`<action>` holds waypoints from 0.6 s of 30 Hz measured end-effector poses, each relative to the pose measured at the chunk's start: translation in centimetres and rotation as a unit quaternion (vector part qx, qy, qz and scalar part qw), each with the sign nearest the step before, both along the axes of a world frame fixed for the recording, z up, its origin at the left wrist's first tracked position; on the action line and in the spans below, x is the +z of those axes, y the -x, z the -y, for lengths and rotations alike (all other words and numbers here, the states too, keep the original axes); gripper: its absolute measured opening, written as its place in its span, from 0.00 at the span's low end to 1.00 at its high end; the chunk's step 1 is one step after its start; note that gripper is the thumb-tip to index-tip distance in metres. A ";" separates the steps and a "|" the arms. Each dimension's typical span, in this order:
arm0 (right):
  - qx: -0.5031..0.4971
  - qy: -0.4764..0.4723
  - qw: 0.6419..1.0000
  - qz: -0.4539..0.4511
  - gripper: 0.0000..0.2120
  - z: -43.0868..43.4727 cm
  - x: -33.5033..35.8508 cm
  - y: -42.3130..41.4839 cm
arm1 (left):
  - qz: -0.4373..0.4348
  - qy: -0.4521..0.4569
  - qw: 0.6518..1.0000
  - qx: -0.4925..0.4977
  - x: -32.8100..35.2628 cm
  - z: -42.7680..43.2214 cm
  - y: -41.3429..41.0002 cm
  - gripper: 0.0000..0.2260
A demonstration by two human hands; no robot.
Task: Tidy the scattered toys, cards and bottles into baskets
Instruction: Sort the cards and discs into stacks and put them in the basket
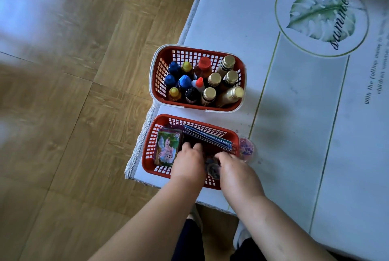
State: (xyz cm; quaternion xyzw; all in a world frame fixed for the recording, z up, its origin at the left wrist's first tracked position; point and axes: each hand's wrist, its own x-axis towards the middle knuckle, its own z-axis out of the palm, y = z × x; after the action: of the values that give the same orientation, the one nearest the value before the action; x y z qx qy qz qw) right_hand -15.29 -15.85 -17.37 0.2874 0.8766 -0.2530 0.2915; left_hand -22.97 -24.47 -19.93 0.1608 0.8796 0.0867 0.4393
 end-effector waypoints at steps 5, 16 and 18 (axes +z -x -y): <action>0.016 0.002 1.000 0.022 0.20 1.7 -1.1 1.2 | 0.018 -0.011 1.000 0.016 0.7 1.1 -0.6 0.26; -0.044 0.002 0.996 0.077 0.14 1.9 -3.1 3.1 | 0.052 -0.047 0.994 0.086 1.7 1.3 -0.3 0.20; -0.037 0.017 0.997 0.060 0.17 1.9 -3.3 2.8 | 0.059 -0.038 0.995 0.076 1.8 1.5 -0.1 0.21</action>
State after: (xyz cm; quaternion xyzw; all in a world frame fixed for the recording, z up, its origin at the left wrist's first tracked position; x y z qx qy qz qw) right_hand -18.08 -17.71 -20.71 0.3295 0.8417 -0.2609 0.3389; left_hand -22.88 -25.92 -18.15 0.1047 0.8578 0.1626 0.4762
